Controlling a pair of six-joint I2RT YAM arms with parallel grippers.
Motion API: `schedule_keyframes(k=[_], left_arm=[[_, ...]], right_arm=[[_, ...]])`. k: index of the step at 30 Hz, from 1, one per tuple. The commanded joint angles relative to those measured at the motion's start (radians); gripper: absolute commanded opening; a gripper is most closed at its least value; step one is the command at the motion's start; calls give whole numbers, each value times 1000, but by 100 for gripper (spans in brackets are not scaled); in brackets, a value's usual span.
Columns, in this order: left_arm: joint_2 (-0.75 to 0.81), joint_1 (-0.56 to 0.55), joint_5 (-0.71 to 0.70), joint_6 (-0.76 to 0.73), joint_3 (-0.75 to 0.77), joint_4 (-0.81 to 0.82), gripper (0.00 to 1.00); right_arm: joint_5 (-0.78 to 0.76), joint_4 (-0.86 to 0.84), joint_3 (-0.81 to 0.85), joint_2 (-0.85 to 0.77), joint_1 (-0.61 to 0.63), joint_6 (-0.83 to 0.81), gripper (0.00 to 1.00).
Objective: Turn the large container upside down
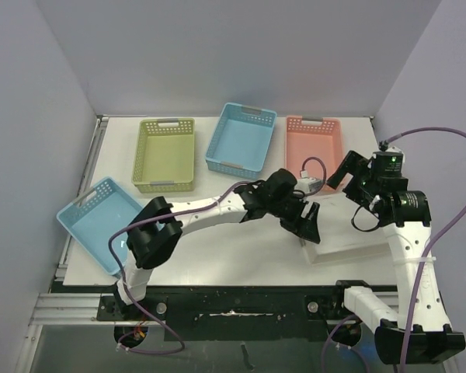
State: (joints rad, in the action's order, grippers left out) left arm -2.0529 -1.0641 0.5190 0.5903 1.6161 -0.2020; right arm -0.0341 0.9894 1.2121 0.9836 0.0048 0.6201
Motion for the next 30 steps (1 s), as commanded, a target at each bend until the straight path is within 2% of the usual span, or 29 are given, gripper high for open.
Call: schedule_keyframes(k=[1,5,7,9,12,14,17,19,22,26,30], left_arm=[[218,102,147,33,-163,155,70],[441,243,146,70,-378,161,70],[550,316,94,52,-437,80,70],[639,422,21,39,-465,-17,70],[734,561,-68,40,-490,-107,70],[768,628,-119,42,-495,-139,70],[780,673,-156,47,-491,-149,70],[775,678,-157,48,-483,-146,70],[769,680,-149,41,-476,-147,70],[772,681,-152,17,-481,-161,70],[776,681,-152,0,-488,-170,70]], right_arm=[[-8,-28,-15,-13,-8,-23,98],[111,-76,-89,3,-5,-57,100],[249,-132,-148,11,13,-60,98],[340,-221,-218,14,101,-21,98],[237,-322,-266,56,341,76,99],[177,-345,-264,142,482,121,99],[83,-320,-247,281,588,173,99],[6,-265,-239,343,597,204,99],[-138,-165,-246,356,544,243,98],[-191,-97,-279,281,406,243,98],[-187,-35,-134,238,421,189,100]])
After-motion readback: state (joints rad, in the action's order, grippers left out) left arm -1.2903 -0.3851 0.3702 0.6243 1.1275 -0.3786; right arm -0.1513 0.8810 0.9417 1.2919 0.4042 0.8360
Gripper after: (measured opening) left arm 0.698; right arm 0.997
